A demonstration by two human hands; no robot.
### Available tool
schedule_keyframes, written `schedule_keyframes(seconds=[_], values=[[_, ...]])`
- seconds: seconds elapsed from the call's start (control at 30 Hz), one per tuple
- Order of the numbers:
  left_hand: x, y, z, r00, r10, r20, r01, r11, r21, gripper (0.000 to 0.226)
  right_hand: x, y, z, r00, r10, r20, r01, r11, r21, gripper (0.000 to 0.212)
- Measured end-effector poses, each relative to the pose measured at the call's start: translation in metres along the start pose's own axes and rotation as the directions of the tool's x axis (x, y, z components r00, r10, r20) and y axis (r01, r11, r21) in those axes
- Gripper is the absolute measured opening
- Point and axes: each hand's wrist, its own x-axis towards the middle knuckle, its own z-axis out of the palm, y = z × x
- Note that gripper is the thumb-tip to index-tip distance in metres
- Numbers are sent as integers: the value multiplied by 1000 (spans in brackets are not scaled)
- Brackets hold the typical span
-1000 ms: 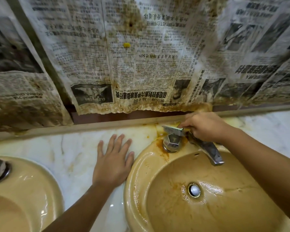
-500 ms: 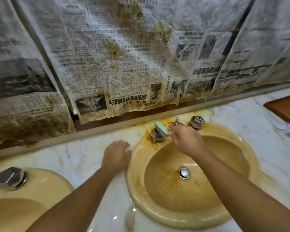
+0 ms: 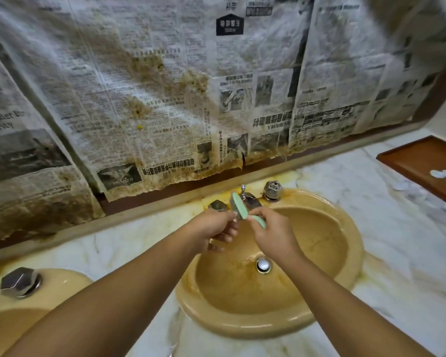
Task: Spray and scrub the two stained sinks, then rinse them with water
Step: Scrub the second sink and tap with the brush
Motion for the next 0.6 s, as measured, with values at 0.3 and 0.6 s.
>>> schedule_keyframes(seconds=[0.3,0.6], values=[[11,39,101,968,-185,-169,121,936,-332,26,31,42,-60,997,12,76,-26,982,189,18],[21,53,139,934,-230,-273,35,821,-570,21,48,48,-75,981,-13,192,-36,968,249,42]])
